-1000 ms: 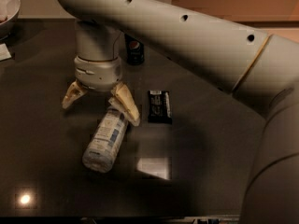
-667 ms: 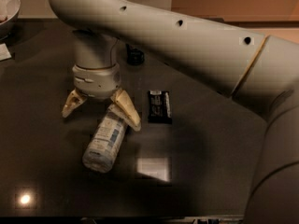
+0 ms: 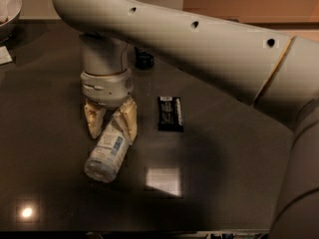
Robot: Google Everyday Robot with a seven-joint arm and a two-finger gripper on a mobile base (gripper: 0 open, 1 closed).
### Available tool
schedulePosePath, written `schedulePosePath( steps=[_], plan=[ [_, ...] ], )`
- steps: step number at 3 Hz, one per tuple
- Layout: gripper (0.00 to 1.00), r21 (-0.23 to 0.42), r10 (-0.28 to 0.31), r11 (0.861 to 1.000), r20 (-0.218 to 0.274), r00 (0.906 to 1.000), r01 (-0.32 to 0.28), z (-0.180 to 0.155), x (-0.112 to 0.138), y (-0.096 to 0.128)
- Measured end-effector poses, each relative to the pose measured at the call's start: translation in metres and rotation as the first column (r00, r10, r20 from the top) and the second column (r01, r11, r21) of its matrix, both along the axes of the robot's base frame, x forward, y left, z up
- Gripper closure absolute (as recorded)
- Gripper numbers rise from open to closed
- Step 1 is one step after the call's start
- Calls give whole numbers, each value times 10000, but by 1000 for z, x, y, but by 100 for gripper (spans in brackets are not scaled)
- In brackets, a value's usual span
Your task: Move blue plastic bottle near pepsi can
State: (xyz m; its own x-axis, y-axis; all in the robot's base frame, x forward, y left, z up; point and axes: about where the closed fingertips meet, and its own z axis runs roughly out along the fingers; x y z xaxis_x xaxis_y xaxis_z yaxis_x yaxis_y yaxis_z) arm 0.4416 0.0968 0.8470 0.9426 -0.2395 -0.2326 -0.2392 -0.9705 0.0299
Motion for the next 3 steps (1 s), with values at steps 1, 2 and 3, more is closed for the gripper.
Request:
schedulePosePath(
  steps=[1, 2, 3],
  plan=[
    [65, -59, -273, 9996, 200, 9994, 274, 5, 7, -4],
    [88, -53, -852, 9963, 715, 9938, 858, 17, 27, -12],
    [100, -46, -1733, 9845, 1368, 9753, 1755, 29, 61, -30]
  ],
)
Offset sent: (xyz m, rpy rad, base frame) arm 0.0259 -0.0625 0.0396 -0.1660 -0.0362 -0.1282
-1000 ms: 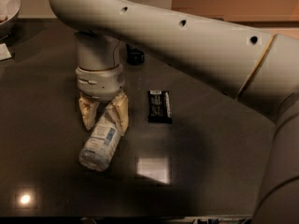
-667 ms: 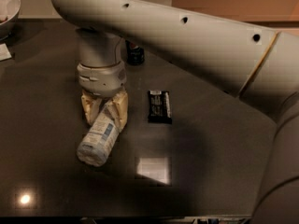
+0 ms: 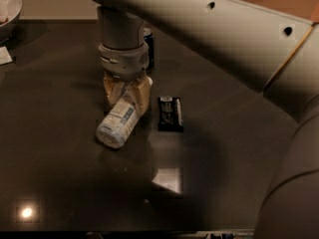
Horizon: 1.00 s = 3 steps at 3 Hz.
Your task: Move blue plastic bottle near pepsi can
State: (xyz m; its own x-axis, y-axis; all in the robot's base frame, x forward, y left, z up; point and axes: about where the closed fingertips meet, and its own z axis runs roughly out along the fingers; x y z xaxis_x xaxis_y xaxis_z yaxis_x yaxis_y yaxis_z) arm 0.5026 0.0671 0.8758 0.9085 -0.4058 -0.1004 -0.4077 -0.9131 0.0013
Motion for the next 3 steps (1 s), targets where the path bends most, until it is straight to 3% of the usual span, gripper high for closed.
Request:
schedulePosePath(
  steps=[1, 2, 3],
  plan=[
    [100, 91, -1149, 9934, 398, 9926, 1146, 7, 39, -28],
    [100, 376, -2370, 9711, 391, 9707, 2356, 7, 75, -58],
    [100, 826, -3542, 9327, 250, 9349, 3511, 3, 108, -84]
  ],
)
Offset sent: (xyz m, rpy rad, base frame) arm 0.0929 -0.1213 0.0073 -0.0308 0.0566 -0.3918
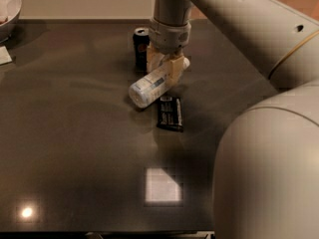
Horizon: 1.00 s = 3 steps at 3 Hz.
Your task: Move blue plastic bottle near pepsi can
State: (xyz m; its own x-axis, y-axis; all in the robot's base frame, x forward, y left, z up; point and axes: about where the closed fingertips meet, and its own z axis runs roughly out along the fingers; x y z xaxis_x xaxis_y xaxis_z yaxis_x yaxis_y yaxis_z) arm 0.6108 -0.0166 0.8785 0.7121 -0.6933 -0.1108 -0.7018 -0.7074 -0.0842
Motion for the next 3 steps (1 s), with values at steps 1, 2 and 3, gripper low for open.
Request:
schedulePosePath(
  steps=[1, 2, 3],
  plan=[
    [100, 387, -878, 9954, 18, 9961, 877, -7, 30, -15],
    [100, 489, -1367, 9895, 144, 9905, 1358, -14, 53, -21],
    [84, 478, -1734, 9839, 279, 9845, 1720, -21, 69, -28]
  ],
)
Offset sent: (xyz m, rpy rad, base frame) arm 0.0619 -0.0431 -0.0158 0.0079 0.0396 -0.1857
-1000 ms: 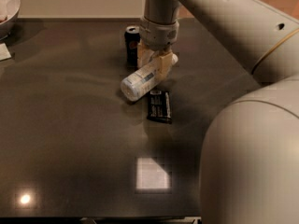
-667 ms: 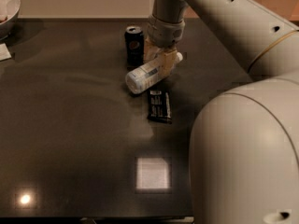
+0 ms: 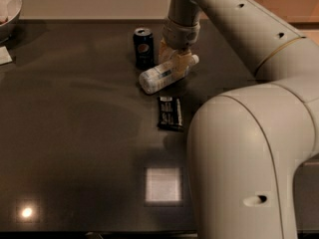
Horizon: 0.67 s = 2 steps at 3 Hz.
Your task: Move blue plastic bottle near pepsi can
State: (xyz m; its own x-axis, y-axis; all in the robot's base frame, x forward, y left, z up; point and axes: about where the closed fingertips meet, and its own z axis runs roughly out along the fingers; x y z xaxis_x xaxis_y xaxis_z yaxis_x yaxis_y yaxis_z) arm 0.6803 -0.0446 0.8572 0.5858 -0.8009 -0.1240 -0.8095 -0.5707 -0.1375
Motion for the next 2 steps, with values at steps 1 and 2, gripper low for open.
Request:
schedulePosePath(
  steps=[1, 2],
  plan=[
    [59, -38, -348, 9994, 301, 9989, 349, 0, 13, -9],
    [36, 20, -464, 9989, 669, 9967, 464, 5, 24, -11]
  ],
)
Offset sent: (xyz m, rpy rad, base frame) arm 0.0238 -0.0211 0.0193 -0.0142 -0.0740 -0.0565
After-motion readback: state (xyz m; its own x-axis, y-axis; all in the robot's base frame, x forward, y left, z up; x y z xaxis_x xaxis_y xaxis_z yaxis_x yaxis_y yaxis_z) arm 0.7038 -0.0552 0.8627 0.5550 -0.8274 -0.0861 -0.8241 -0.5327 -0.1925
